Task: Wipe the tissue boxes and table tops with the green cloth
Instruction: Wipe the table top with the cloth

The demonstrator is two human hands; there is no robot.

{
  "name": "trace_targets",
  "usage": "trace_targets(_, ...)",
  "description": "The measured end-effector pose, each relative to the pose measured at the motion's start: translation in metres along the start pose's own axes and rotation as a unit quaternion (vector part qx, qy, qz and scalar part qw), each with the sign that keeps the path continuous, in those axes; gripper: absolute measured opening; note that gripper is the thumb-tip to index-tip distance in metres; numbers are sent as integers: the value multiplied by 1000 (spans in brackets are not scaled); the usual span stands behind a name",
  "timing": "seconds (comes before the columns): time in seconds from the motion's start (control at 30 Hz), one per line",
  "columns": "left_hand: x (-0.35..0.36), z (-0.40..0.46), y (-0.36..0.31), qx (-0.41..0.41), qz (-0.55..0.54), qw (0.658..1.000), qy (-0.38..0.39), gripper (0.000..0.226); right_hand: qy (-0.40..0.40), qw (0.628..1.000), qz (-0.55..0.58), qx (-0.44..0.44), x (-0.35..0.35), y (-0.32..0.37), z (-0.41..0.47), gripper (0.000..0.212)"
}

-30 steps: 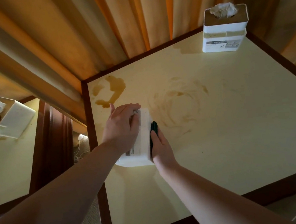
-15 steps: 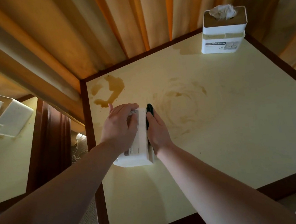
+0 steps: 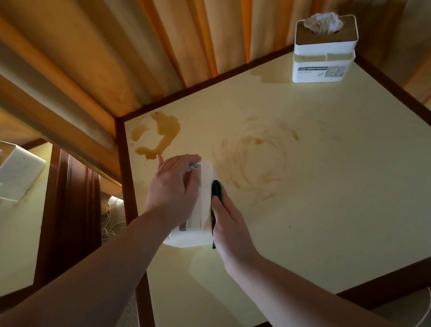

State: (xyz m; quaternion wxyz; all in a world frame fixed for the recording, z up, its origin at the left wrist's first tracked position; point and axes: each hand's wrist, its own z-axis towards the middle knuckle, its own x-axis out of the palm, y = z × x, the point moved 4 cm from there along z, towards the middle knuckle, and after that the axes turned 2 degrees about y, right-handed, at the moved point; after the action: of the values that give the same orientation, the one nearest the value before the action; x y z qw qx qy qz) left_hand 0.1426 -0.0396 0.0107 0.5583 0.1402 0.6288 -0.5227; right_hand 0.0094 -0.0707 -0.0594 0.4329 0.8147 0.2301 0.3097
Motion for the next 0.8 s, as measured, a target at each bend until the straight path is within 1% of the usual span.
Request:
trace_targets(0.03,0,0,0,1,-1,1000,-1,27,0,1000,-7,-10,1,9,8,36)
trace_targets(0.1,0,-1,-1,2,-1,1000,1,27,-7,1000,-23,-16,3,19,29,43)
trace_targets(0.2,0,0,1,-8,-3,1000,6,28,-5,1000,-17,-12,1,18,56,47)
trace_targets(0.27,1,-1,1,-12,-3,1000,8,28,-13,1000,-24,1,-5,14,60,47)
trace_targets(0.37,1,-1,2,-14,-2,1000,8,28,-27,997,-68,11,-10,6,51,49)
trace_targets(0.43,1,0,1,-13,0,1000,7,27,-36,998,-53,26,-9,-3,44,48)
trace_targets(0.5,1,0,0,-14,-4,1000,6,28,-36,999,-8,37,-8,-8,32,45)
trace_targets(0.57,1,1,0,-16,-9,1000,3,28,-15,999,26,31,-8,-8,19,41)
trace_targets(0.67,1,0,2,-21,-27,999,7,31,1,1000,24,9,-8,-1,11,38)
trace_targets(0.8,1,-2,5,-34,-62,997,16,38,21,998,-48,-47,2,30,22,47)
